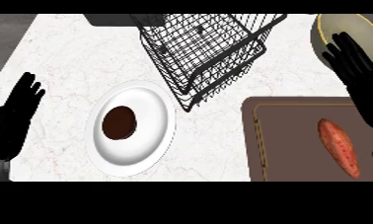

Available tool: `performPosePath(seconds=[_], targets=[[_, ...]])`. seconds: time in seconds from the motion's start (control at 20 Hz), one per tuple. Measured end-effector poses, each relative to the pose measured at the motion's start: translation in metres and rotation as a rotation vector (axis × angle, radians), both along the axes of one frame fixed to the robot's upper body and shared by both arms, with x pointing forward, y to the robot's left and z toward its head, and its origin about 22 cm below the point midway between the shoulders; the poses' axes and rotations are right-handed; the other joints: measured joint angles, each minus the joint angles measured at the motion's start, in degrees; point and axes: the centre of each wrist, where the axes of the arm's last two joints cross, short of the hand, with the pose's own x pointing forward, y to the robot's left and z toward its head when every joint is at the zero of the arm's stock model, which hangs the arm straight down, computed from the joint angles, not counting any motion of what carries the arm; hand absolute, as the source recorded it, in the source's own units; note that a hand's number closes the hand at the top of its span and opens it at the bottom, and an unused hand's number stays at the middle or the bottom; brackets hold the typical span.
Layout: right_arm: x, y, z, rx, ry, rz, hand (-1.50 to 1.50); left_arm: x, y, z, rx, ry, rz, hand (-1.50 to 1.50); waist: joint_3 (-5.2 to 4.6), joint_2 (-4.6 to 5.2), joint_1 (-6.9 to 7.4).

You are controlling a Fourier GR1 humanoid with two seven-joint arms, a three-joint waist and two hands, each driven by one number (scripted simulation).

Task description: Pick the sweet potato from the tray and place it in the tiered basket

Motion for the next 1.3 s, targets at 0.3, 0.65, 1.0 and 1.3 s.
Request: performPosePath(seconds=[0.3,0.65,1.0,1.3], targets=[[-0.005,-0.082,-0.006,0.132,-0.103,-0.119,1.50,-0.013,-0.032,-0.036,0.041,0.058,-0.005,0.00,0.09,0.14,-1.09],[-0.051,-0.168,-0.063,0.312,0.111,-0.644,-1.50,-0.023,-0.069,-0.067,0.028,0.107,-0.037,0.00,0.07,0.54,-1.80],[-0.090,-0.226,-0.055,0.323,0.154,-0.558,-1.50,-0.023,-0.090,-0.082,0.055,0.077,-0.055,0.00,0.08,-0.24,-0.91],[-0.091,-0.239,-0.008,0.056,0.354,-0.280,-1.50,-0.022,-0.096,-0.086,0.062,0.073,-0.055,0.00,0.05,-0.43,-0.84]])
